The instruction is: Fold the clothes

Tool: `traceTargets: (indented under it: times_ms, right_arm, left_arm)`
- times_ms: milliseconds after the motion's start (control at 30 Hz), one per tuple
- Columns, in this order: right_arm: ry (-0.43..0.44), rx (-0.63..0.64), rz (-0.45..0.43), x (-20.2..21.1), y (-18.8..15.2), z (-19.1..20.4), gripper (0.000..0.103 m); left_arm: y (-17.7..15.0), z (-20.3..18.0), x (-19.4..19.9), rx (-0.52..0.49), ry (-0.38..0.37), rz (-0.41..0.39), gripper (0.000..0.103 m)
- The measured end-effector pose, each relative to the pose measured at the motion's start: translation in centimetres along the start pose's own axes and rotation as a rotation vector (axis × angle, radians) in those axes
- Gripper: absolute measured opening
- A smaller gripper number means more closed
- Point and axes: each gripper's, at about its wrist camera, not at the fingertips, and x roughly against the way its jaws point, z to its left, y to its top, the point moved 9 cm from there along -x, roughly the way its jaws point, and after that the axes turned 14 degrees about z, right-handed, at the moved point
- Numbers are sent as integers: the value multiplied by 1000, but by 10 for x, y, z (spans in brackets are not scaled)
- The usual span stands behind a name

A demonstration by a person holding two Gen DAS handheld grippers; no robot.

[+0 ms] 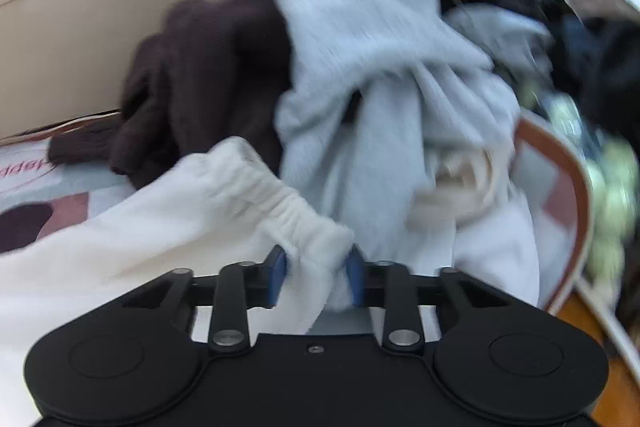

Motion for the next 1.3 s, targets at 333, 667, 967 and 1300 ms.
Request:
traceTargets:
  times_ms: [333, 667, 967, 1300]
  right_arm:
    - [316, 117, 18, 97, -85, 109, 59]
    - [1046, 724, 359, 224, -234, 336, 58]
    - [779, 1066, 223, 239, -281, 391, 54]
    - [642, 813, 130, 209, -198, 402, 8]
  left_arm:
    - [-5, 105, 71, 116, 250, -4, 45]
    - [-65, 175, 110, 79, 357, 68, 47]
    - [-127, 202, 76, 150, 325, 152, 47]
    - [-148, 213, 84, 152, 265, 112, 48]
